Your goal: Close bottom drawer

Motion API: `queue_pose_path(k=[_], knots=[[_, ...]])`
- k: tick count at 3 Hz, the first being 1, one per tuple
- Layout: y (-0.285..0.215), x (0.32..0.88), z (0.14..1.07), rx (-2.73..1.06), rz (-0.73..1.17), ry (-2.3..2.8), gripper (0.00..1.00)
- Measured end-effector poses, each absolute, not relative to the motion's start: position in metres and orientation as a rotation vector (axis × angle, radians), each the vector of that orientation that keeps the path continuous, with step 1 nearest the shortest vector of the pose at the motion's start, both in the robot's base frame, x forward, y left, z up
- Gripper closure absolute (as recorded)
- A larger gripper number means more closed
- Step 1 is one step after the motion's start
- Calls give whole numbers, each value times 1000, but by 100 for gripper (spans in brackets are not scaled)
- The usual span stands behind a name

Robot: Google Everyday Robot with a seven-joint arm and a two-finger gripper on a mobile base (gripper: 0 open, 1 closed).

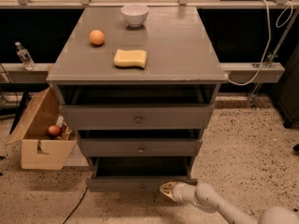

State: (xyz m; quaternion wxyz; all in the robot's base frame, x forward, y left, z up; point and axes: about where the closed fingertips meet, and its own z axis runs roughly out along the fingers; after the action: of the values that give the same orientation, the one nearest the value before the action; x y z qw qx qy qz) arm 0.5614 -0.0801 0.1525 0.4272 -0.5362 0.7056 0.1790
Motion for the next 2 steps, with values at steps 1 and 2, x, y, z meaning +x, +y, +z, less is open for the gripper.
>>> queue_pose_path(k=[1, 2], knots=[[-81, 581, 156, -1342, 433, 1720, 100], [-79, 599, 156, -1339, 438, 1684, 100]])
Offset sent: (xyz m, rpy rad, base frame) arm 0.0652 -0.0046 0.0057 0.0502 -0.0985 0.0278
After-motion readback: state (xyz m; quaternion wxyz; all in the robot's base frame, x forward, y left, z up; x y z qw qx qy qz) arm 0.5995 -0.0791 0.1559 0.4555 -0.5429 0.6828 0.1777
